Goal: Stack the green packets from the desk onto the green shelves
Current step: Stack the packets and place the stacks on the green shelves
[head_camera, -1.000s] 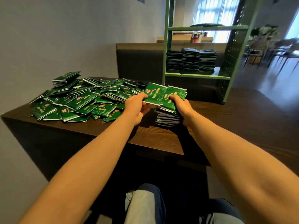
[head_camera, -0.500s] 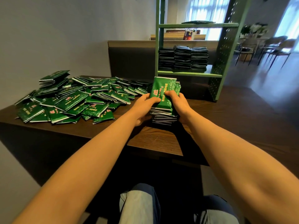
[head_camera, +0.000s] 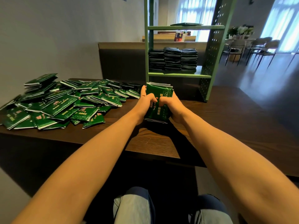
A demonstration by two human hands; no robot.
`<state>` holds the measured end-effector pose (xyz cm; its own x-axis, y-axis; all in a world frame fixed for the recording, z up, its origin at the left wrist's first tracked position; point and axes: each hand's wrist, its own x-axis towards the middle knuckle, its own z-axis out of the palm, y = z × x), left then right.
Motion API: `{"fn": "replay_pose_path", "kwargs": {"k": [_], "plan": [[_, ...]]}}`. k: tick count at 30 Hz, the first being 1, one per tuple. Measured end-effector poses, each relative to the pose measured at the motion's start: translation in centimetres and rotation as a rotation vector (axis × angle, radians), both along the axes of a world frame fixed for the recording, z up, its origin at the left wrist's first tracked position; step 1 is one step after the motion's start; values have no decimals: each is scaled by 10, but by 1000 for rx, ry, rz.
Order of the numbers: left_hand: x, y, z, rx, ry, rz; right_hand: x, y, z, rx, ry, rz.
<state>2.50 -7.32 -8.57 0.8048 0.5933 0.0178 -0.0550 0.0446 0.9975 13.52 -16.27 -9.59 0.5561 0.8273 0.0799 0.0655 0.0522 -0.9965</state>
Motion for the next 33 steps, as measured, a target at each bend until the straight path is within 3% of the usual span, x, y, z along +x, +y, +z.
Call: {"fn": "replay_pose_path", "kwargs": {"k": [13,26,33], "plan": [[6,0,-17,-92,-25,7,3,-13,-10,-172,-78,54],[11,-4,-25,-97,-24,15,7,-11,-16,-196,-140,17],[5,7,-11,-76,-61,64,7,-14,2,-224,-323,-27]]}}
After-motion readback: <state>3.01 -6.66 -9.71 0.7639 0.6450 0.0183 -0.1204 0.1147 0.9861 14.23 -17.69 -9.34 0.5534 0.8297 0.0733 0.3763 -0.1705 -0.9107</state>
